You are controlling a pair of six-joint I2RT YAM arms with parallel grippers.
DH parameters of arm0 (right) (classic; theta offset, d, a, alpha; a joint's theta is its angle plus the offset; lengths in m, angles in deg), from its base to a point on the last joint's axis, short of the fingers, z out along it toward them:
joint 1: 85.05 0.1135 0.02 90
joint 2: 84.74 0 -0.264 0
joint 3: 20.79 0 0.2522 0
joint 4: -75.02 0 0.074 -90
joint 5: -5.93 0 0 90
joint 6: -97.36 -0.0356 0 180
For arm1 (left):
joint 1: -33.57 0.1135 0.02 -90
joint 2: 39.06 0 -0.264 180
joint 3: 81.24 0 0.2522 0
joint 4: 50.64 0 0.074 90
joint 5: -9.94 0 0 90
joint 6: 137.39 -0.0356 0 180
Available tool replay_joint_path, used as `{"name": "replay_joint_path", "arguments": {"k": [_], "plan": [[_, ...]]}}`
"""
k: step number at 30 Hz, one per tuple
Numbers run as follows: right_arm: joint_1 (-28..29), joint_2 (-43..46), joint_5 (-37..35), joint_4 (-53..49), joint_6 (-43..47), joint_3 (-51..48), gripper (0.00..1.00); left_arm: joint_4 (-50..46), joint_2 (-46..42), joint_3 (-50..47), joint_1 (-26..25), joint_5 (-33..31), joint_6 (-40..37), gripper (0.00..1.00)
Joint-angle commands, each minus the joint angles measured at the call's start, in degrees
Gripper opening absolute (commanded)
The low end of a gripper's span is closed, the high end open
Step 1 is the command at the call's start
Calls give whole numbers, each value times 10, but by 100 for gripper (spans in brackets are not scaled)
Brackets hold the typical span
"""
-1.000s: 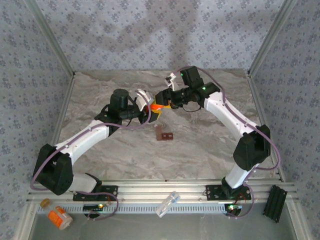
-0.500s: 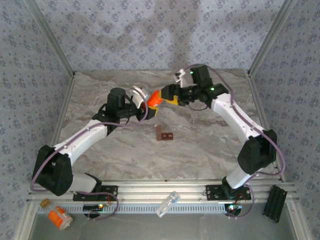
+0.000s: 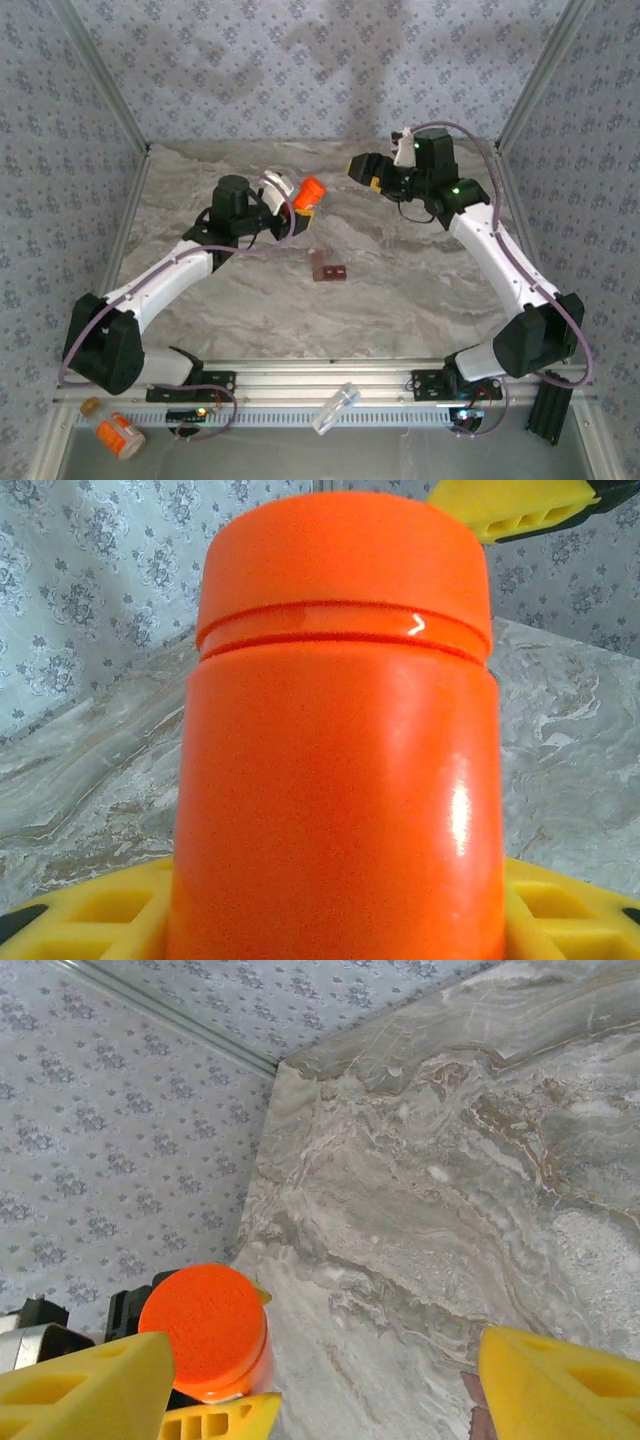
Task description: Sort the pills into containers
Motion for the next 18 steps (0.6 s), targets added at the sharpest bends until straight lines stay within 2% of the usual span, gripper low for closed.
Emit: {"name": "replay_joint_path", "arguments": {"k": [1,13,18], "plan": [[13,-15,-4,49,-22,5,79,14,22,33,-2,9,-22,0],[53,-63,18,62,-21,26,78,1,61,71,-11,25,-24,0],[62,-75,31,67,-22,32,75,-1,65,74,-11,27,-23,0]]}}
